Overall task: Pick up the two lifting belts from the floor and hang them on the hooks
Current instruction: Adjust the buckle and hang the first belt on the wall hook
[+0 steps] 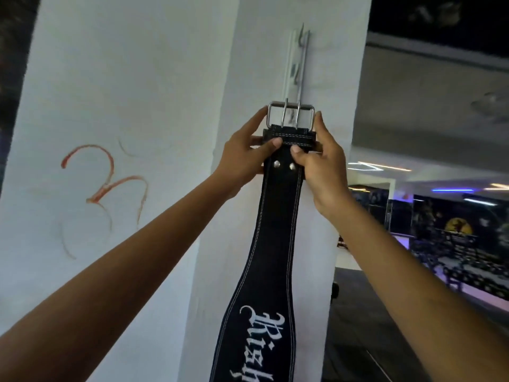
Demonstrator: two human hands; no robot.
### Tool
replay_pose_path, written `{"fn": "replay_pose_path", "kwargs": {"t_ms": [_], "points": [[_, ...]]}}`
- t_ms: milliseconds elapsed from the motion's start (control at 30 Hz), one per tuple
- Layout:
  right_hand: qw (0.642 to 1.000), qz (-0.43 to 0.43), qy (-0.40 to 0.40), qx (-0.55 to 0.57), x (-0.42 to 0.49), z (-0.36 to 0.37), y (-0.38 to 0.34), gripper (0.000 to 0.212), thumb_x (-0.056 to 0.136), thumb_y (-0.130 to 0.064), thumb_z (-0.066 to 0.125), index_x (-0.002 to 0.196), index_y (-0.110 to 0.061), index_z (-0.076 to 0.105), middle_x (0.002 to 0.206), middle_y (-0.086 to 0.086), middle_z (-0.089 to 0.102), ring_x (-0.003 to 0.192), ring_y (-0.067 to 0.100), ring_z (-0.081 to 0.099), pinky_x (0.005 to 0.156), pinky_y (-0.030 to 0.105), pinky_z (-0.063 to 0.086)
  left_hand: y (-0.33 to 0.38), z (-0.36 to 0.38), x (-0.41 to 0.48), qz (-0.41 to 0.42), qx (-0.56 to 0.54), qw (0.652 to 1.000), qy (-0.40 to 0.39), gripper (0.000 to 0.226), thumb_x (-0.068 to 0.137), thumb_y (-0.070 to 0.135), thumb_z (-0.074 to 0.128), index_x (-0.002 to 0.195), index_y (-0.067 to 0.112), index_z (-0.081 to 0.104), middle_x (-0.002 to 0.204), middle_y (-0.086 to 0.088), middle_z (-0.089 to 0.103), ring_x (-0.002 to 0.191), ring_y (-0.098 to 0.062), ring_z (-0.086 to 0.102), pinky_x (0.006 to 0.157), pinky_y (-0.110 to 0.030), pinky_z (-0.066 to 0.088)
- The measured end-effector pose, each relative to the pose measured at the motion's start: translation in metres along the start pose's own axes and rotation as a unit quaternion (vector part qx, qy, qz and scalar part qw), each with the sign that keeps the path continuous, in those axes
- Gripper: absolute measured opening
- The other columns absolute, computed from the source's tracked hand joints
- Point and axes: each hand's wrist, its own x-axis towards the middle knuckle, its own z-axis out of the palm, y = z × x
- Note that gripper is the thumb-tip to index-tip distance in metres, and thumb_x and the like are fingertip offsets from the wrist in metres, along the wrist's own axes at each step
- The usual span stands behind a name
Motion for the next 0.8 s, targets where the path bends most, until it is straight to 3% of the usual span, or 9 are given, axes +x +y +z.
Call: {"fn": "replay_pose_path", "kwargs": {"t_ms": [200,300,400,467,533,600,700,800], "points": [[0.998,0.054,-0.018,-0.028,0.036,-0.002,-0.006,0.072,0.085,-0.006,0.062,0.146,-0.035,0.036,0.127,-0.005,0.063,0.108,0.018,0.065,0.096,0.041,0.054,0.008,0.006,0.032,-0.066,-0.018,0.998,-0.015,0.062,0.092,0.015,0.065,0.147,0.031,0.04,0.104,-0.015,0.07,0.08,-0.02,0.069,0.063,-0.03,0.06],[0.996,0.073,-0.035,-0.041,0.033,-0.008,-0.003,0.069,0.088,-0.005,0.061,0.147,-0.031,0.036,0.121,-0.007,0.062,0.108,0.018,0.065,0.097,0.04,0.053,0.006,0.008,0.024,-0.079,-0.005,0.997,-0.005,0.059,0.092,0.016,0.065,0.145,0.03,0.043,0.102,-0.013,0.069,0.075,-0.018,0.068,0.057,-0.026,0.059],[0.994,0.081,-0.05,-0.046,0.024,-0.013,0.003,0.068,0.089,-0.009,0.061,0.148,-0.031,0.034,0.13,-0.005,0.06,0.111,0.017,0.063,0.1,0.039,0.051,0.006,0.014,0.006,-0.077,0.048,0.996,0.01,0.055,0.094,0.026,0.063,0.145,0.032,0.043,0.095,-0.01,0.066,0.073,-0.019,0.065,0.052,-0.023,0.058],[0.994,0.064,-0.048,-0.069,0.017,-0.013,0.004,0.067,0.091,-0.015,0.061,0.149,-0.032,0.031,0.128,-0.003,0.06,0.111,0.014,0.061,0.098,0.031,0.049,0.006,0.019,-0.004,-0.071,0.084,0.993,0.037,0.055,0.095,0.031,0.06,0.146,0.027,0.041,0.091,-0.008,0.062,0.071,-0.015,0.063,0.05,-0.022,0.058],[0.992,0.035,-0.03,-0.119,0.006,-0.014,0.002,0.066,0.093,-0.02,0.06,0.15,-0.031,0.029,0.126,0.002,0.055,0.11,0.014,0.057,0.091,0.023,0.043,0.005,0.022,-0.013,-0.061,0.141,0.985,0.075,0.06,0.094,0.035,0.059,0.148,0.021,0.036,0.086,-0.004,0.061,0.071,-0.014,0.062,0.059,-0.032,0.062],[0.989,0.018,-0.003,-0.148,-0.01,-0.019,0.005,0.065,0.092,-0.023,0.062,0.149,-0.028,0.032,0.124,0.004,0.051,0.105,0.013,0.054,0.09,0.026,0.045,0.004,0.026,-0.028,-0.035,0.234,0.965,0.111,0.059,0.094,0.04,0.057,0.144,0.017,0.039,0.08,0.003,0.058,0.077,-0.02,0.061,0.077,-0.038,0.056],[0.988,0.029,0.039,-0.144,-0.04,-0.034,0.017,0.044,0.089,-0.023,0.066,0.132,-0.02,0.057,0.105,0.002,0.061,0.089,0.017,0.061,0.085,0.045,0.057,-0.003,0.036,-0.067,-0.001,0.302,0.942,0.145,0.042,0.095,0.043,0.054,0.127,0.016,0.049,0.079,0.003,0.058,0.084,-0.019,0.058,0.073,-0.032,0.042],[0.988,0.082,0.036,-0.126,-0.077,-0.052,0.031,0.016,0.089,-0.02,0.065,0.101,-0.012,0.071,0.081,0.0,0.068,0.076,0.02,0.065,0.074,0.045,0.059,-0.015,0.051,-0.107,0.01,0.313,0.938,0.145,0.023,0.095,0.038,0.053,0.106,0.018,0.054,0.077,0.0,0.061,0.074,-0.021,0.06,0.065,-0.039,0.05]]}}
